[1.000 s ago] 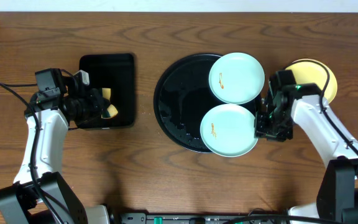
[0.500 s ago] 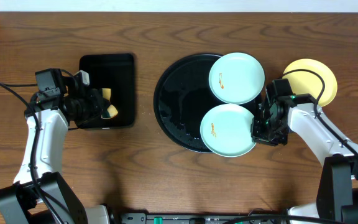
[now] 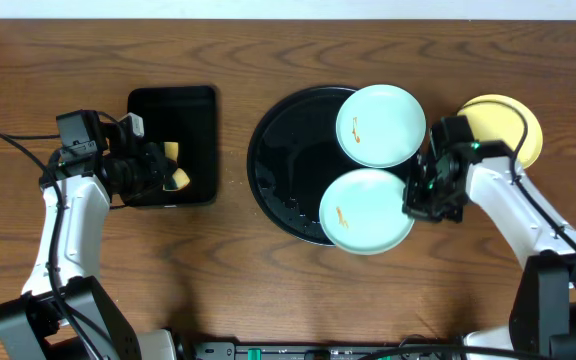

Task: Clean dirty plates on tray and stack at the side
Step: 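Tilt the blue plate up on the round tray with the right gripper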

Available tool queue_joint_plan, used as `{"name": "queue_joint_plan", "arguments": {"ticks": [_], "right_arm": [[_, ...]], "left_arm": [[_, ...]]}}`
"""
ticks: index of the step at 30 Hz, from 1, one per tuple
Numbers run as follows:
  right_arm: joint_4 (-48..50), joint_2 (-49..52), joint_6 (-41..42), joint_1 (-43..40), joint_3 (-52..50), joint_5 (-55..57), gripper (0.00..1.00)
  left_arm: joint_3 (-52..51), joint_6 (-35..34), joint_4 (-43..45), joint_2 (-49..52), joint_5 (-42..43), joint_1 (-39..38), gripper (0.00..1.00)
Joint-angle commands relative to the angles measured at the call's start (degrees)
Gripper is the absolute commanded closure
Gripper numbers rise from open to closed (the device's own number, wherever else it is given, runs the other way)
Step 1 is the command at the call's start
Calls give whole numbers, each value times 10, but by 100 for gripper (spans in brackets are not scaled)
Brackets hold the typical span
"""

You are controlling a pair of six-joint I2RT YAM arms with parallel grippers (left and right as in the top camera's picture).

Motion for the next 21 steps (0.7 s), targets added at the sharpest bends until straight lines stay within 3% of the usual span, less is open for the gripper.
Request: {"name": "queue_joint_plan", "arguments": {"ticks": [1,12,16,21], "right_arm": [[-7,-43,-19,15,76,3,99],[58,-74,-27,128,107,233,99],[97,-73,-40,146,107,215,99],[134,-73,-64,148,107,192,99]], "left_arm": [[9,9,-1,-2,7,1,92],[3,66,25,-2,6,-1,92],[3,81,38,-2,1,-23,92],[4,80,61,-2,-88,-86,92]]}}
